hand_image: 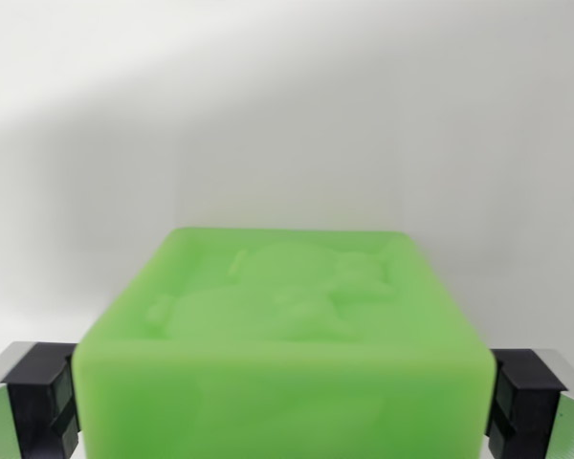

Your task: Stack cube

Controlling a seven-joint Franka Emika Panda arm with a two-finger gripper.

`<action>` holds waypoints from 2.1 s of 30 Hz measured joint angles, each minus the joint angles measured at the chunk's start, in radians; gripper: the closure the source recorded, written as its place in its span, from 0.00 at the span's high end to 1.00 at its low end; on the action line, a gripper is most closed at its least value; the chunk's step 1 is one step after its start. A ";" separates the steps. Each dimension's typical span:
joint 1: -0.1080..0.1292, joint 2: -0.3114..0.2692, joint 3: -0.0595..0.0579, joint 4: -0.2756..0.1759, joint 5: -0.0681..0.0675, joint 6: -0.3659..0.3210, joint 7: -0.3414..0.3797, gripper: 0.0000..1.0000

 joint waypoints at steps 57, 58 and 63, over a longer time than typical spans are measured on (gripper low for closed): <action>0.002 -0.087 -0.003 -0.028 0.000 -0.053 0.000 0.00; 0.002 -0.093 -0.004 -0.030 0.000 -0.057 0.000 0.00; 0.003 -0.122 -0.006 -0.036 -0.001 -0.078 0.000 0.00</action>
